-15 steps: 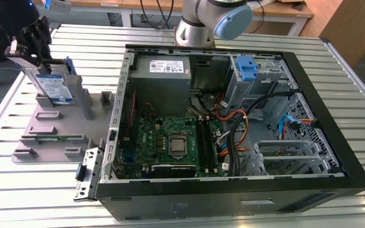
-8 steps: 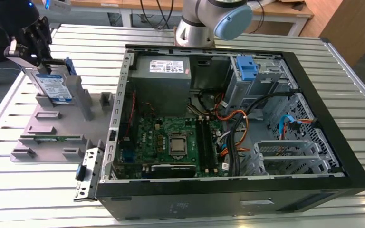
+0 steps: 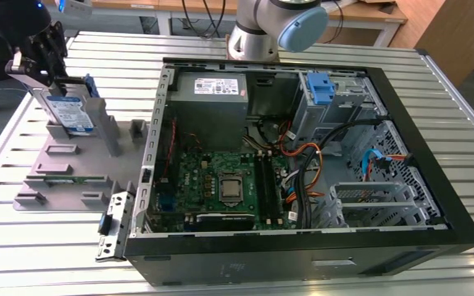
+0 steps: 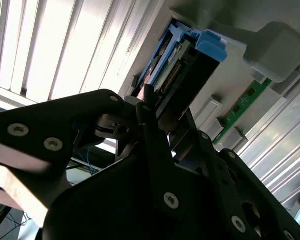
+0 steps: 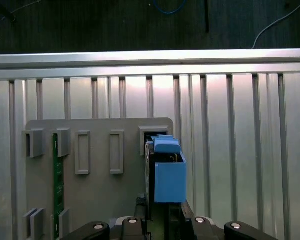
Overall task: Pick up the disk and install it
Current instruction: 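Pick up the disk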
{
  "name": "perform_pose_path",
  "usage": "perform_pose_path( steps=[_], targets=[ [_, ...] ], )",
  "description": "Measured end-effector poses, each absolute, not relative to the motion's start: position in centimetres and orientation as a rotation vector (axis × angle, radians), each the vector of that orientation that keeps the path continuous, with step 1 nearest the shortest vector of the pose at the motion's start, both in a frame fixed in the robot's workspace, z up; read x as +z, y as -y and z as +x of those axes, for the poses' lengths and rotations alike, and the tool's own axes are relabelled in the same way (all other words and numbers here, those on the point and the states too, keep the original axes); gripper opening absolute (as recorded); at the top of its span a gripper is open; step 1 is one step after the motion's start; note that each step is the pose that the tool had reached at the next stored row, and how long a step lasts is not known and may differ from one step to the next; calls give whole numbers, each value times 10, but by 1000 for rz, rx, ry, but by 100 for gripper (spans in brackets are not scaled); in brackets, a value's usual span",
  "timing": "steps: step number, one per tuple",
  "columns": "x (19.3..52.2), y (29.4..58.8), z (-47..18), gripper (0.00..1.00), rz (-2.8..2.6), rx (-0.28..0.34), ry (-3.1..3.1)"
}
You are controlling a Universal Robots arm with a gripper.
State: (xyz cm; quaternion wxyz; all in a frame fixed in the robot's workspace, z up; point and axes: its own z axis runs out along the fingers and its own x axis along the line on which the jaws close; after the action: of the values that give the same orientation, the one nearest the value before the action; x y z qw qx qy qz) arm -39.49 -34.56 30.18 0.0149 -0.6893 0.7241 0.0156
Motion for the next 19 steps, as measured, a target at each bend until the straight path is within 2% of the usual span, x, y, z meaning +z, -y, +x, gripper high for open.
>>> perform_pose_path(
  steps=[19],
  targets=[
    [316, 346, -395, 35, -2145, 49, -2254]
  ],
)
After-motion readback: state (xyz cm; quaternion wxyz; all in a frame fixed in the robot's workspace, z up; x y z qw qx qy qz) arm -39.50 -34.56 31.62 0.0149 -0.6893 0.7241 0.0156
